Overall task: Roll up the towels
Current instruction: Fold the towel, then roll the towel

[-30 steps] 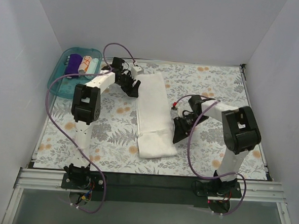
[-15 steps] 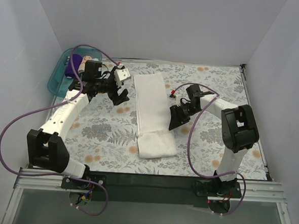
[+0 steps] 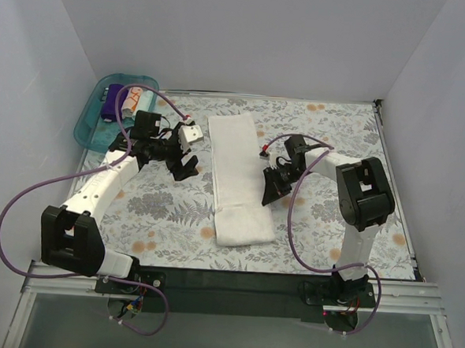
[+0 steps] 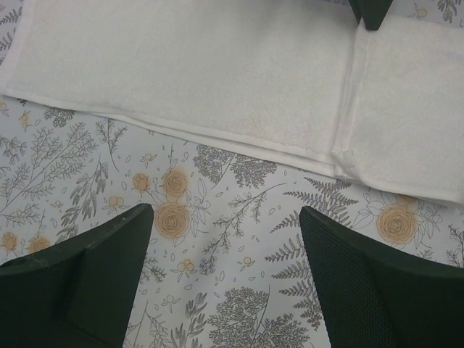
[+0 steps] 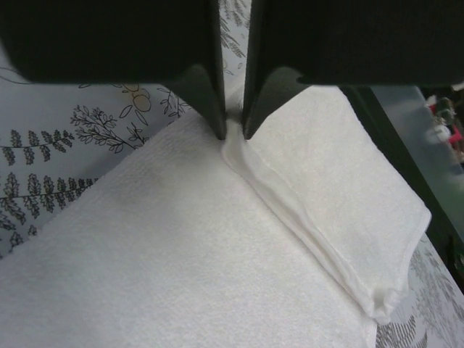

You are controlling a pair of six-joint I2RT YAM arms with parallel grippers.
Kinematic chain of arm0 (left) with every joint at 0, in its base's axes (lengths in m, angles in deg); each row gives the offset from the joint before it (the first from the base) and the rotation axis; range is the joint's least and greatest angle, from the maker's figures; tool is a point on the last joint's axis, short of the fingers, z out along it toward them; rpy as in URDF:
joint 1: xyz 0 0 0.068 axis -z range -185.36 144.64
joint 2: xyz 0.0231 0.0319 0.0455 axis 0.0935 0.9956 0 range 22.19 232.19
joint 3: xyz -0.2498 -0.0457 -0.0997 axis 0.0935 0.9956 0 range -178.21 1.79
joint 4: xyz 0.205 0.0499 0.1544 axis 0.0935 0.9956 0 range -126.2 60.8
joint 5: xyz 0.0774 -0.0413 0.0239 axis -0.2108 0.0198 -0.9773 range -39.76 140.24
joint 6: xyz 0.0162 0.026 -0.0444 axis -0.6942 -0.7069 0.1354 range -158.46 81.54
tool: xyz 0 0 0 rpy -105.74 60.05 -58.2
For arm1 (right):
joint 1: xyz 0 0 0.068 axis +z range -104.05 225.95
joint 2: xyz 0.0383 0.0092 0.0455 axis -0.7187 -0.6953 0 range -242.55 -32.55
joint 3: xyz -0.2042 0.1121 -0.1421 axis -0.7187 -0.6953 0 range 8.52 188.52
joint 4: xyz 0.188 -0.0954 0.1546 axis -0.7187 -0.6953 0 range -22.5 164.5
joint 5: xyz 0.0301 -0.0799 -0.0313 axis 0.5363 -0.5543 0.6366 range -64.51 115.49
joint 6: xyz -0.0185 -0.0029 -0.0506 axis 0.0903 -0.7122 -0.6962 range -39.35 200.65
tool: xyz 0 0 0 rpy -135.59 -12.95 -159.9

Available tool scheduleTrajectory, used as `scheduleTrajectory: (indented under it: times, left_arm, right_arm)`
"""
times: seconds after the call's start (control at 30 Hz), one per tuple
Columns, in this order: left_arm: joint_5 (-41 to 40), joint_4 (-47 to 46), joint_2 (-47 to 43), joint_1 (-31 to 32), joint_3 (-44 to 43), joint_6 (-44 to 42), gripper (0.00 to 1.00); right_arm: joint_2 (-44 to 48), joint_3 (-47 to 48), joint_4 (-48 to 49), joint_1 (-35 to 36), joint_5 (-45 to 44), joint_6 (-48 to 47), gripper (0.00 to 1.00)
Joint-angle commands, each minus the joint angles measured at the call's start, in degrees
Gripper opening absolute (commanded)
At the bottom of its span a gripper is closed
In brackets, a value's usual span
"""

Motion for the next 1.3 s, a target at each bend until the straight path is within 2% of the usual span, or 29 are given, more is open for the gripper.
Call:
scheduleTrajectory:
  times: [0.0,0.1,0.27,0.57,0.67,0.7,0.77,0.8,0.87,0.97,1.0,1.03,1.1,1.13,1.2,1.27]
  left_arm:
    - [-0.02,-0.42,-2.40,0.06,-0.15,0.09,0.76]
    - [0.24,-0.51,-2.66,0.06,0.02,0.09,0.75]
    - [-0.11,-0.42,-3.02,0.06,0.37,-0.78,0.74]
    - [0.33,0.11,-3.02,0.14,1.25,-1.75,0.74]
    - [0.59,0.72,-3.28,0.23,2.22,-3.59,0.74]
    - [0.42,0.98,-3.54,0.41,2.57,-4.03,0.73]
    - [1.20,2.12,-4.24,0.58,3.01,-5.88,0.72]
    - [1.99,2.91,-4.59,0.50,2.92,-7.01,0.70]
    - [7.87,6.59,-5.65,0.67,3.01,-12.63,0.68]
    - [14.98,7.84,-9.51,3.73,5.90,-16.94,0.59]
    - [15.18,7.84,-10.56,5.66,6.96,-17.65,0.55]
    - [14.83,7.58,-11.79,10.64,7.84,-18.36,0.48]
    - [12.64,3.73,-12.59,15.76,11.42,-16.79,0.42]
    - [11.42,1.28,-12.51,20.40,12.67,-15.04,0.30]
    - [9.56,-5.41,-11.90,26.82,16.09,-11.25,0.25]
    - [8.16,-13.14,-10.41,30.19,18.29,-7.84,0.20]
  right_arm:
    - [-0.07,1.91,-0.48,0.43,2.14,0.12,0.14]
    - [2.46,1.92,-1.18,0.35,1.52,-0.05,0.01]
    - [6.78,-0.89,-1.01,0.26,0.03,-0.23,0.01]
    - [5.82,-2.13,-0.83,-0.09,-2.61,-0.76,0.01]
    - [4.06,-1.16,-1.18,-0.09,-3.57,-0.76,0.15]
    - [3.54,-0.90,-1.62,-0.09,-4.79,-0.93,0.26]
    - [3.71,0.42,-3.02,-0.18,-7.16,-0.58,0.37]
    - [4.23,1.29,-3.72,-0.18,-9.27,-0.23,0.48]
    - [5.63,3.40,-5.13,-0.27,-9.99,-0.14,0.51]
    - [9.50,5.16,-4.96,-0.27,-8.06,-0.14,0.51]
    - [11.42,5.25,-4.79,-0.27,-5.53,-0.05,0.48]
    - [12.49,4.99,-4.44,-0.27,-3.77,-0.05,0.46]
    - [15.99,1.16,-0.32,-0.18,2.88,1.78,0.40]
    - [16.80,-0.44,1.35,-0.01,5.10,2.92,0.38]
    - [16.37,-4.04,4.35,0.17,12.46,5.91,0.28]
    - [14.00,-5.72,4.70,0.96,17.32,6.89,0.21]
